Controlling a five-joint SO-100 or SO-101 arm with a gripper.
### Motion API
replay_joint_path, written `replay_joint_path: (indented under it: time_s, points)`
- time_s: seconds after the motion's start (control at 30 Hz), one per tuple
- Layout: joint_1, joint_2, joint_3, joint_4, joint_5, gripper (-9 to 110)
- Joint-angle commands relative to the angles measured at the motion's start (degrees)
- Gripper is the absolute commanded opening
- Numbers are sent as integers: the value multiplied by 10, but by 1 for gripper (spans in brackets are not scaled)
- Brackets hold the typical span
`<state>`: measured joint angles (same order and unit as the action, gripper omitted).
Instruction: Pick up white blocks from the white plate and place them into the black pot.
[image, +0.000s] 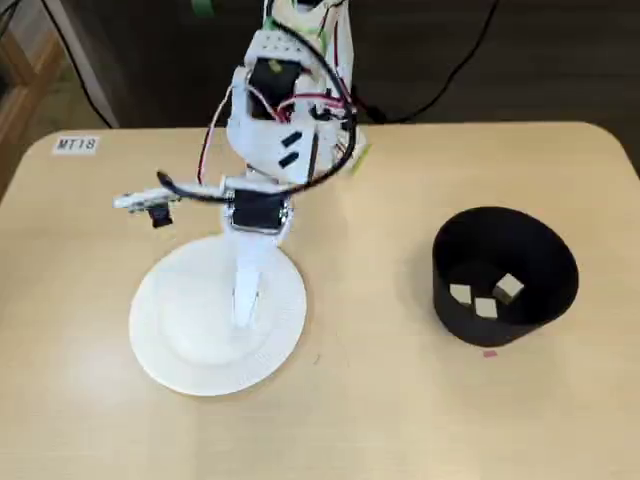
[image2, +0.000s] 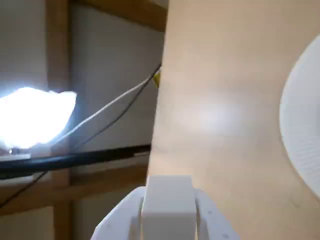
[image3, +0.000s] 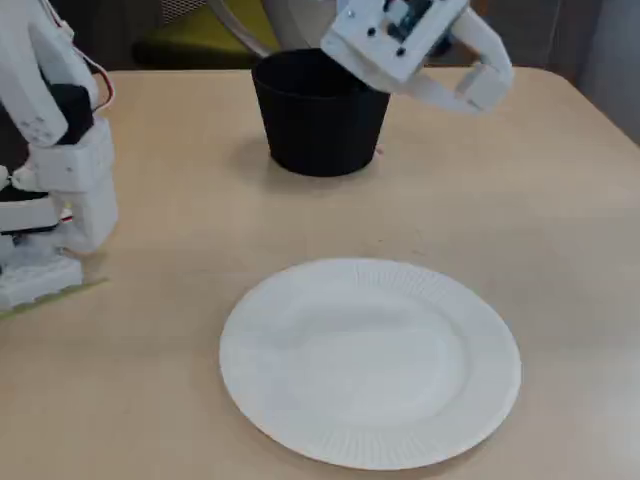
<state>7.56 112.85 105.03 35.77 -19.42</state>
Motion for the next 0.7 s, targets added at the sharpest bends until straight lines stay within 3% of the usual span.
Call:
replay_joint_path:
  time_s: [0.0, 0.33, 0.67]
  points:
    - [-92, 86, 8, -21, 5, -2]
    - [-398, 136, 113, -3, 12, -2]
    - [-461, 75, 172, -14, -7, -2]
